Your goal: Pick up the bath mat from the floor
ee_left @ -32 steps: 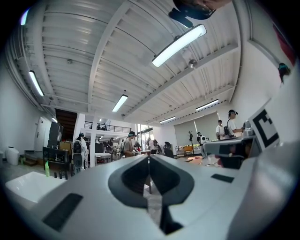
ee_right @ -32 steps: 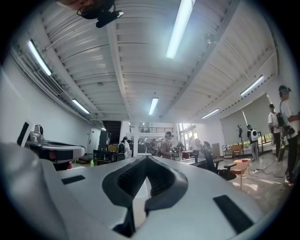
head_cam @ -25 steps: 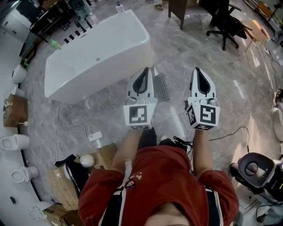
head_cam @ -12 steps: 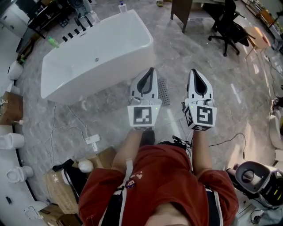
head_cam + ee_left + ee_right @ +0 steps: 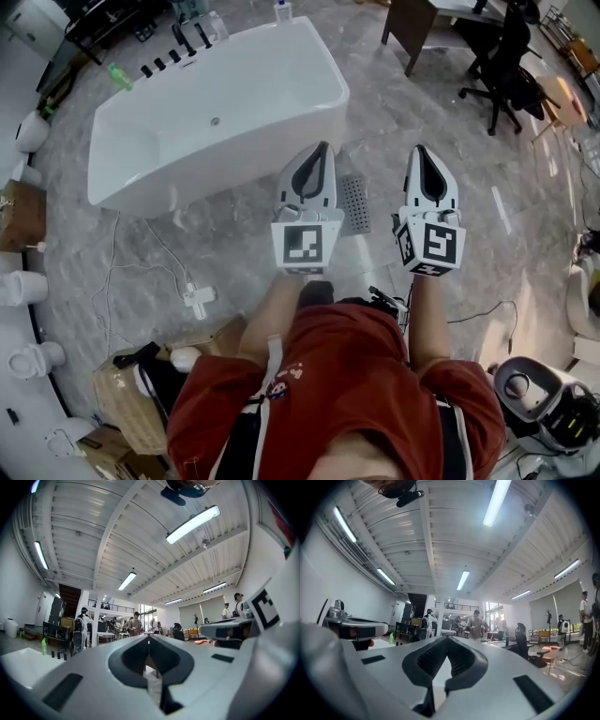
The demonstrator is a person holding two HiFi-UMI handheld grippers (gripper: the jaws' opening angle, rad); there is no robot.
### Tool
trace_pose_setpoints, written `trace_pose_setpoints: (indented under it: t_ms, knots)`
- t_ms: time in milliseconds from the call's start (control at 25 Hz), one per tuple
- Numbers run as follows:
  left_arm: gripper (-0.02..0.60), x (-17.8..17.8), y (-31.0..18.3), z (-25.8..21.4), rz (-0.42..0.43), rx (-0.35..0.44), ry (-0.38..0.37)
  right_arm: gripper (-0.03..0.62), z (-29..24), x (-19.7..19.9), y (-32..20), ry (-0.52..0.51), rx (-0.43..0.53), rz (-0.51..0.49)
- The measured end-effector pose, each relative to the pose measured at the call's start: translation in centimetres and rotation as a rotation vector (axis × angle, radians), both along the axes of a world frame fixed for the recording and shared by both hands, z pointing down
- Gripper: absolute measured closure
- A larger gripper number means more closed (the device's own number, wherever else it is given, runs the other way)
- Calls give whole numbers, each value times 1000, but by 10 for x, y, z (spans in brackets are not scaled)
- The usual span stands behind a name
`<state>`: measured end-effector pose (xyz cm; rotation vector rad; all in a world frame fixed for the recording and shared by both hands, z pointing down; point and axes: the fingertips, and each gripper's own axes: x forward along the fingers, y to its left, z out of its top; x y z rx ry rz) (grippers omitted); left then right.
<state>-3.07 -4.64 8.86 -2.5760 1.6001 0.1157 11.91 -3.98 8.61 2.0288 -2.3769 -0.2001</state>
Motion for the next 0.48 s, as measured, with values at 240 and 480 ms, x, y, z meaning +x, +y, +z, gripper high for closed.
trace_pose_setpoints:
  t_ms: [240,480]
  knots:
    - [568,-38,-28,10,-41,-26,-11,583,5,-31,-27,2,-17,-11]
    - [568,-59,-47,24,-83,-57,-12,583,22,-45,-48,-7,-47,-31]
